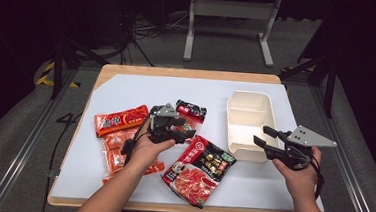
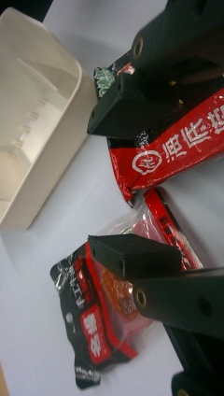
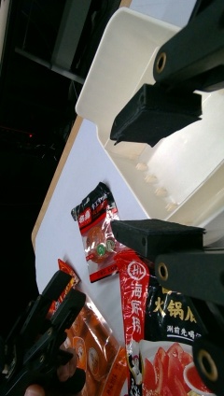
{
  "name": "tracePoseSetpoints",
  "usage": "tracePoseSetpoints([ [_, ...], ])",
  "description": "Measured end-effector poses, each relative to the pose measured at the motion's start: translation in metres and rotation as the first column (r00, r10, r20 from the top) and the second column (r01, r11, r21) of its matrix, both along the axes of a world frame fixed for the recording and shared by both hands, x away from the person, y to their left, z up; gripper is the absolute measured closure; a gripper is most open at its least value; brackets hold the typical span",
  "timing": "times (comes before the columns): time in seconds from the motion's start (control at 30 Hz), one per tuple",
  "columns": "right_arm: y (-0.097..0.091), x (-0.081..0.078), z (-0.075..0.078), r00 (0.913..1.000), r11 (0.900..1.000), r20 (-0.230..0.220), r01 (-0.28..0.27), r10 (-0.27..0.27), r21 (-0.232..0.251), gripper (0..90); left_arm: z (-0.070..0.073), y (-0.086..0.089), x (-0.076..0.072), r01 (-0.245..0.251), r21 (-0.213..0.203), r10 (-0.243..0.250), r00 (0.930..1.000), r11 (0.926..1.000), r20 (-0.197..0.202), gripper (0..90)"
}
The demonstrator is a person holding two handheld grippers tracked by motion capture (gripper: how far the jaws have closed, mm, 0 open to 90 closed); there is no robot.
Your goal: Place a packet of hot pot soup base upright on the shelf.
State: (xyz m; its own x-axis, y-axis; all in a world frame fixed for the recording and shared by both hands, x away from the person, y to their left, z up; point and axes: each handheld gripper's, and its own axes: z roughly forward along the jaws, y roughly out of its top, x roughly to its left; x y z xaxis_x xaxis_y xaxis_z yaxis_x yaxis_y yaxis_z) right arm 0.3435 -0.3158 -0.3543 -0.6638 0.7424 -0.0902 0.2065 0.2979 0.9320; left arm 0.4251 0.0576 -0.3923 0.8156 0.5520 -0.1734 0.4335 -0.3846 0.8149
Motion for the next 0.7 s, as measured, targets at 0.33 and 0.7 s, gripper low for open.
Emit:
tracePoseSetpoints([
  [0.33, 0.002, -0.005, -0.004, 0.9999, 0.9995, -0.014, -0.002, 0.001, -0.032, 51.5, -0.015, -0.016, 0.009, 0.022, 0.048, -0.018, 0.9961, 0.9986, -0.086, 42.6],
  [0.7, -0.001, -0.005, -0.005, 0.9999, 0.9997, -0.013, 0.002, -0.003, -0.024, 49.7, -0.028, -0.027, 0.014, 0.034, 0.106, -0.016, 0.9872, 0.9938, -0.158, 44.9],
])
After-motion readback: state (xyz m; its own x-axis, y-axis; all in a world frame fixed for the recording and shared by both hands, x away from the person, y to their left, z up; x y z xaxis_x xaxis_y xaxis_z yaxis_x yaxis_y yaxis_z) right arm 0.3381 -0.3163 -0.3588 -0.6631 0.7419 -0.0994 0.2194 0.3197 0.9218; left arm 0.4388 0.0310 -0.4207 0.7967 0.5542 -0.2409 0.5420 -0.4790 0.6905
